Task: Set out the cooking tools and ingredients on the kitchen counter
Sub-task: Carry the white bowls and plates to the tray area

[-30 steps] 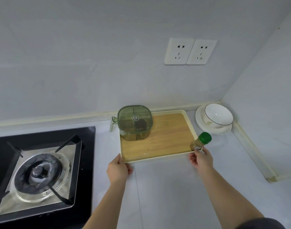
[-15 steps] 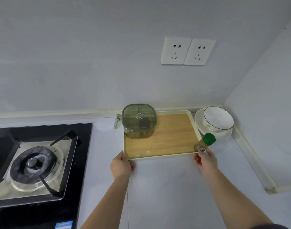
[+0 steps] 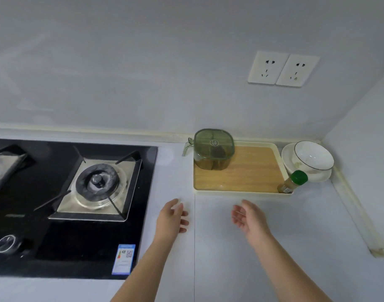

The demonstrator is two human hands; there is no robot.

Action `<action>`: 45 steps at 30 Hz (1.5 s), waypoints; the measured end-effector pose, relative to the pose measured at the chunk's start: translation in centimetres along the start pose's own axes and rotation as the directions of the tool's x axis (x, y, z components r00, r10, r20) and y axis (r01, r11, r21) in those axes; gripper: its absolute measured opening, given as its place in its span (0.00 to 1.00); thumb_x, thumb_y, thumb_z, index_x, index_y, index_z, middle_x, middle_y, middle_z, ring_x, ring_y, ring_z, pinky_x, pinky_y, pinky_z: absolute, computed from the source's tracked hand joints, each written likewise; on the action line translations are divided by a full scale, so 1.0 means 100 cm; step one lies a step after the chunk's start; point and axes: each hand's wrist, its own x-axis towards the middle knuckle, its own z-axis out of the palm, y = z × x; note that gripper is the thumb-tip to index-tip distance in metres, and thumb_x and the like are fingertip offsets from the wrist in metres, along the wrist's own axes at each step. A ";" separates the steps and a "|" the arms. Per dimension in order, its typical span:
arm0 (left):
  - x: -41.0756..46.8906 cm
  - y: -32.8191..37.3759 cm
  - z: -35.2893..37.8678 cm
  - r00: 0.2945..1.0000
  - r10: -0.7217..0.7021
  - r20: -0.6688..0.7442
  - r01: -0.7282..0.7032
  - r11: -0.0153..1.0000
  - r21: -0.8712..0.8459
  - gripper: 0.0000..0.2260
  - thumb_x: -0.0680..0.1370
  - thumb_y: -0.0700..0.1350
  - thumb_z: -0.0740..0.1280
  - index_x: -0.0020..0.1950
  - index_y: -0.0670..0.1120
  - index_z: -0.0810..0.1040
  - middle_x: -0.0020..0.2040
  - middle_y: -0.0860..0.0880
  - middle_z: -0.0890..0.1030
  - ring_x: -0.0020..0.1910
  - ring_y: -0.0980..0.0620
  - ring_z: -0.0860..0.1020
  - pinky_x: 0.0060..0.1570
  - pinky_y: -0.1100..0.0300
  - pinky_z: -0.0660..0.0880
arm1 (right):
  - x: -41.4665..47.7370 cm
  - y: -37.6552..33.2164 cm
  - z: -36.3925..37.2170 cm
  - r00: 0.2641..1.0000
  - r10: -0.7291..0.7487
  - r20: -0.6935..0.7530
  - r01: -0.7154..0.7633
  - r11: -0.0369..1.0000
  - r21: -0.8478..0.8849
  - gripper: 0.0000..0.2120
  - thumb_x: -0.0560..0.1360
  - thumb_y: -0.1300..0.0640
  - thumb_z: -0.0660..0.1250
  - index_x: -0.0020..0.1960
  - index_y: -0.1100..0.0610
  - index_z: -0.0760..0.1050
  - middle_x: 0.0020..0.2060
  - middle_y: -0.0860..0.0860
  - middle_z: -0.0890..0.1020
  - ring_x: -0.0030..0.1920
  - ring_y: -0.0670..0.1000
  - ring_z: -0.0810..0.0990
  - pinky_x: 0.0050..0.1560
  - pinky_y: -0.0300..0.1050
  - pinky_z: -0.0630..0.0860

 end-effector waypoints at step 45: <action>-0.164 -0.088 -0.724 0.745 0.020 -0.667 -0.319 0.888 -0.330 0.08 0.80 0.38 0.61 0.50 0.42 0.80 0.41 0.44 0.82 0.35 0.51 0.79 0.34 0.58 0.77 | -0.412 0.338 0.595 0.571 0.132 0.810 0.437 0.787 -0.436 0.09 0.79 0.61 0.60 0.54 0.56 0.78 0.44 0.55 0.83 0.42 0.51 0.82 0.46 0.47 0.80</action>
